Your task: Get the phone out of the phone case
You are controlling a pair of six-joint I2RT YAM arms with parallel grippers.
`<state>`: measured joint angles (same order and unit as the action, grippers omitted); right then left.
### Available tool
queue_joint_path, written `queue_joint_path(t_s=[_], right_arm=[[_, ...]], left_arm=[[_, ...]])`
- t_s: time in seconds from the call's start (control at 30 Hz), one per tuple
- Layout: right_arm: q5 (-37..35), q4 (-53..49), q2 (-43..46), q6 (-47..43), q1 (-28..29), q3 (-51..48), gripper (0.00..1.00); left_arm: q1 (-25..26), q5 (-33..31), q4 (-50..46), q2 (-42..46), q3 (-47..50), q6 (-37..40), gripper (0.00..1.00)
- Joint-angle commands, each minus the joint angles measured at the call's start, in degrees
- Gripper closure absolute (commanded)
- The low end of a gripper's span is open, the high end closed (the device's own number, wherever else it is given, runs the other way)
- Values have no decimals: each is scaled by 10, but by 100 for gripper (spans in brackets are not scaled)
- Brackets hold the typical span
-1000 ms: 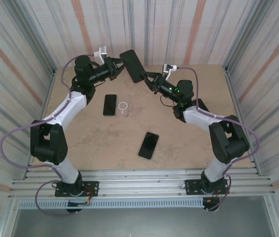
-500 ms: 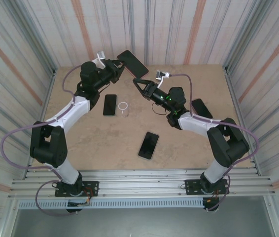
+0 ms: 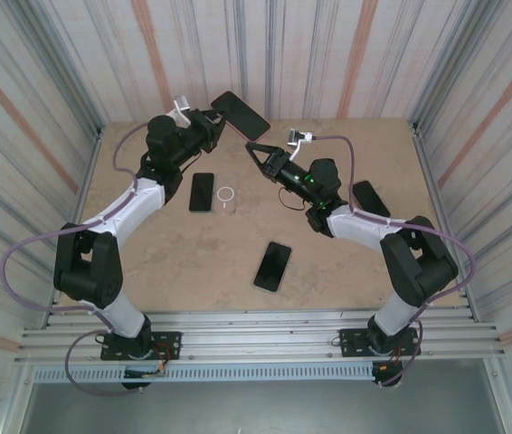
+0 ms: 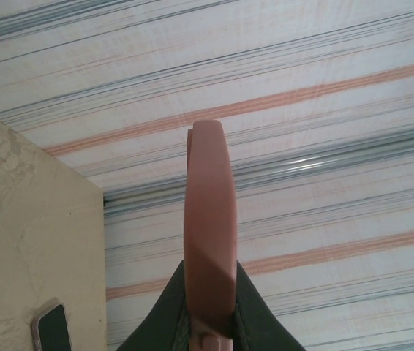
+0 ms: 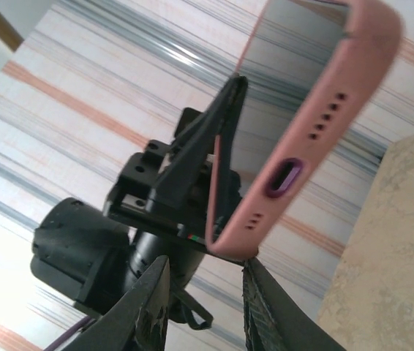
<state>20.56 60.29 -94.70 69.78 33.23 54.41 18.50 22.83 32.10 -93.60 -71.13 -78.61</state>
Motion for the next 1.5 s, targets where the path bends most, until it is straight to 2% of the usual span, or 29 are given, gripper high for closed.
queue_joint_path(t_s=[0.0,0.47,1.17,1.47], right_arm=[[-2,-25,9,-10,-5,18,68],[7,41,-22,18,-14,43,70],[57,-34,-17,-22,-27,55,88],[111,-116,-7,-121,-50,62,90]], left_arm=[[4,-7,56,41,1,-9,93],[5,-1,58,43,1,-8,93],[7,-3,50,53,0,-32,95],[8,25,48,65,-10,-69,100]])
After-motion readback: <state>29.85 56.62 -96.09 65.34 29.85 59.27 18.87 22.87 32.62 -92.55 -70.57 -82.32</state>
